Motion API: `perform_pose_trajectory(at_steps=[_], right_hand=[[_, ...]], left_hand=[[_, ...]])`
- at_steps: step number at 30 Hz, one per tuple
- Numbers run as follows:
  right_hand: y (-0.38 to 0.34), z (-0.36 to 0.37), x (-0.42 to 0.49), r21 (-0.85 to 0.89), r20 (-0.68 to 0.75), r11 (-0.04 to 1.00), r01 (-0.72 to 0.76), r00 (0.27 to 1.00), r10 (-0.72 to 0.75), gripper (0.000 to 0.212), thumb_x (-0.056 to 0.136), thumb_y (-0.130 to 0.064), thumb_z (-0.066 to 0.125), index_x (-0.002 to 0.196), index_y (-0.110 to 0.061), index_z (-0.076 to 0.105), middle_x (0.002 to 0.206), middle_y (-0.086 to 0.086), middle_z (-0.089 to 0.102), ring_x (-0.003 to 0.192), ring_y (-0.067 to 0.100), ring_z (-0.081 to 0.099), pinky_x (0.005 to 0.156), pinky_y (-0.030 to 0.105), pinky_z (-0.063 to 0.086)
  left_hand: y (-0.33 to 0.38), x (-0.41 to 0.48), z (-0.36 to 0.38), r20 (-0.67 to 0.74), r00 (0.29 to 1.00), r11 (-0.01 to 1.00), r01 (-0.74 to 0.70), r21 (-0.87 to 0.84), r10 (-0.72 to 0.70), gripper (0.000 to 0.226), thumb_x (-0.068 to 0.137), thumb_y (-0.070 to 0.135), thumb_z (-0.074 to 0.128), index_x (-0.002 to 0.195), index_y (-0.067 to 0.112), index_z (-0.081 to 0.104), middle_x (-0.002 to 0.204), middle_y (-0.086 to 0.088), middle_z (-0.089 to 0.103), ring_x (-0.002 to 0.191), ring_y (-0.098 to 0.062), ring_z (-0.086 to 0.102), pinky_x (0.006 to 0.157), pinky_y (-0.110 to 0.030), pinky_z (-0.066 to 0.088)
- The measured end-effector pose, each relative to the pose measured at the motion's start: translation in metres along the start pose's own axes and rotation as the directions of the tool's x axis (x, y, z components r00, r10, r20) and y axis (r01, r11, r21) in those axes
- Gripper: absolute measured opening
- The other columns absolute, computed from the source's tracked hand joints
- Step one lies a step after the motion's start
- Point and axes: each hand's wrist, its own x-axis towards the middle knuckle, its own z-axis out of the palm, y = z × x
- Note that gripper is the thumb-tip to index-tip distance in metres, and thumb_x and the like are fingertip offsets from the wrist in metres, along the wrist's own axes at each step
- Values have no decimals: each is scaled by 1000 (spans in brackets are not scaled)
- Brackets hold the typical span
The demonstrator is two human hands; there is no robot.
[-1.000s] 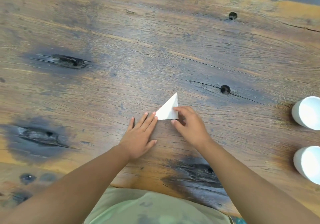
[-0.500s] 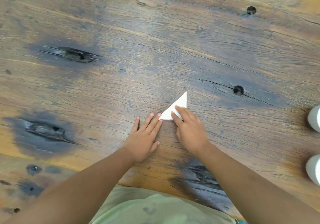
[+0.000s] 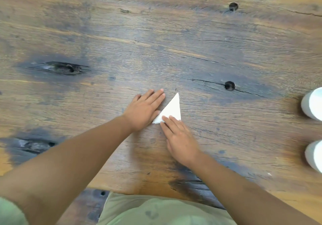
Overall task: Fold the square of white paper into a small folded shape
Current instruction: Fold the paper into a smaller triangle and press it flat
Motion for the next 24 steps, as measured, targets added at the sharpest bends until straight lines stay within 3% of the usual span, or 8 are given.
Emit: perform_pose_trajectory(at_steps=[3, 6, 9, 13, 17, 24], right_hand=[[-9, 7, 4, 8, -2, 1000, -3, 1000, 3, 67, 91, -14, 48, 153, -13, 23, 164, 4, 16, 152, 24, 7, 122, 44, 4], [-15, 10, 11, -17, 17, 1000, -5, 1000, 5, 72, 91, -18, 48, 155, -15, 14, 163, 4, 15, 151, 24, 3, 121, 44, 1], [-16, 11, 14, -58, 48, 998, 13, 999, -10, 74, 92, -22, 49, 155, -14, 12, 163, 5, 14, 151, 27, 1, 122, 48, 3], [-11, 8, 10, -80, 82, 996, 32, 996, -25, 74, 93, -22, 48, 156, -16, 9, 163, 3, 10, 151, 28, -3, 121, 53, 3], [4, 7, -8, -77, 101, 996, 32, 995, -24, 71, 94, -20, 46, 156, -18, 11, 165, 1, 10, 152, 26, -6, 120, 56, 2], [37, 2, -41, -91, 103, 995, -41, 993, 50, 75, 92, -22, 50, 156, -20, 12, 165, -2, 12, 152, 21, -1, 121, 51, -1]], left_hand=[[7, 24, -4, 28, 992, 991, -123, 46, 122, 60, 106, 36, 32, 159, 26, 6, 167, 11, 0, 152, -22, 8, 115, -47, 26], [15, 37, -3, 139, 960, 950, -266, 164, 244, 73, 102, 22, 44, 158, 28, -1, 166, 11, -9, 153, -22, 3, 114, -48, 23], [15, 43, 0, 173, 949, 918, -303, 256, 265, 85, 97, 19, 54, 158, 29, -5, 166, 10, -14, 153, -23, -1, 116, -51, 20], [14, 37, 6, 176, 960, 936, -257, 239, 218, 71, 104, 26, 39, 157, 28, -8, 166, 9, -14, 153, -24, -8, 119, -55, 14], [7, 22, 15, 131, 988, 981, -109, 163, 88, 63, 106, 37, 29, 158, 28, -5, 167, 6, -11, 153, -27, -8, 120, -57, 11], [18, -16, 41, 19, 999, 990, 48, 130, -51, 67, 102, 51, 26, 158, 31, -5, 167, -2, -7, 153, -33, -3, 117, -63, 8]])
